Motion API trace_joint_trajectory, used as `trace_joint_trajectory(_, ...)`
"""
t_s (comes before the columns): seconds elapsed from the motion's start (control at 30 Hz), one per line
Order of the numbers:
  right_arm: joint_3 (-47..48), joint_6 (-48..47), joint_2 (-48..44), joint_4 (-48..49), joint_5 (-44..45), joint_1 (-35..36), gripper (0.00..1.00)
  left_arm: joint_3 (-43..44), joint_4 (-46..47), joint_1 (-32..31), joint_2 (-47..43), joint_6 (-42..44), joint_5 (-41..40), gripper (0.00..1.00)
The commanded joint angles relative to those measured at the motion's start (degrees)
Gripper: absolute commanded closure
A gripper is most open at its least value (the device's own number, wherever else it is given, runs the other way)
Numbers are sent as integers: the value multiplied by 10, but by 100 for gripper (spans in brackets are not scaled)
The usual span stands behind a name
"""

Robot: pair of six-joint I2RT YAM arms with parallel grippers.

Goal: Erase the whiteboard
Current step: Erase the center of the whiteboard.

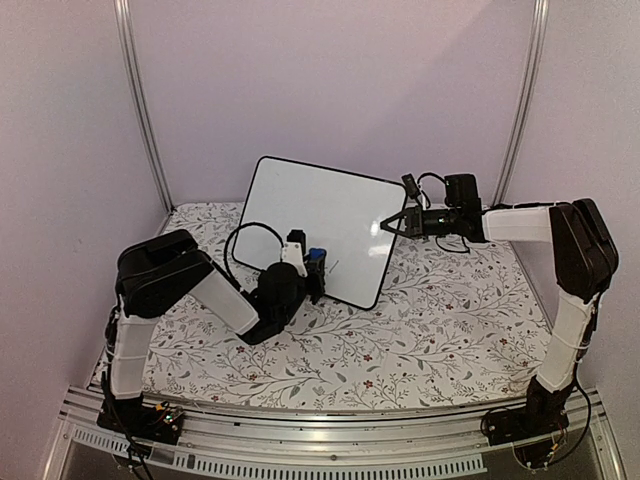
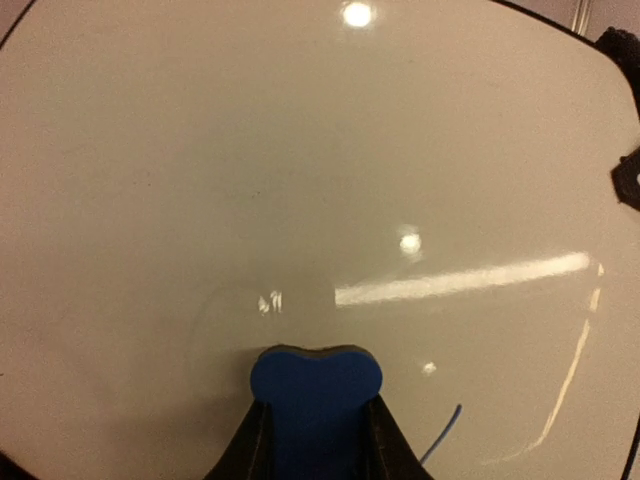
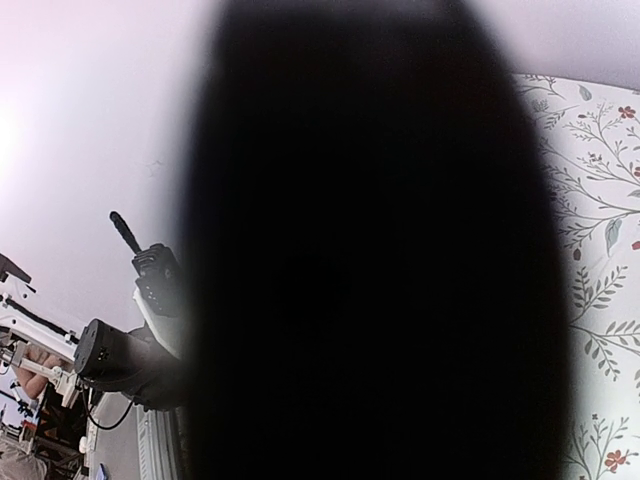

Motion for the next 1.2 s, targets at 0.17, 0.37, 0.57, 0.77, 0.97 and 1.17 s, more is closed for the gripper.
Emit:
trace_joint_trajectory(0.17, -25, -27, 31, -146, -63, 48, 99, -56, -116, 30, -8, -28, 11, 100)
trace_joint_trajectory(0.37, -26, -27, 30, -146, -63, 48, 99, -94, -123, 65, -33, -38, 0, 100)
trace_joint_trajectory(0.57, -25, -27, 30, -145, -63, 48, 99, -76, -113, 66, -24, -30, 44, 100)
trace_joint_trajectory(0.77, -25, -26, 31, -146, -62, 49, 99, -27, -103, 26, 8, -9, 86, 100)
trace_joint_trajectory(0.97, -26, -25, 32, -147, -62, 49, 99, 12, -106, -12, 37, 6, 104, 100)
trace_joint_trajectory(1.17, -24, -27, 32, -147, -61, 49, 99, 14, -108, -22, 41, 10, 104, 100)
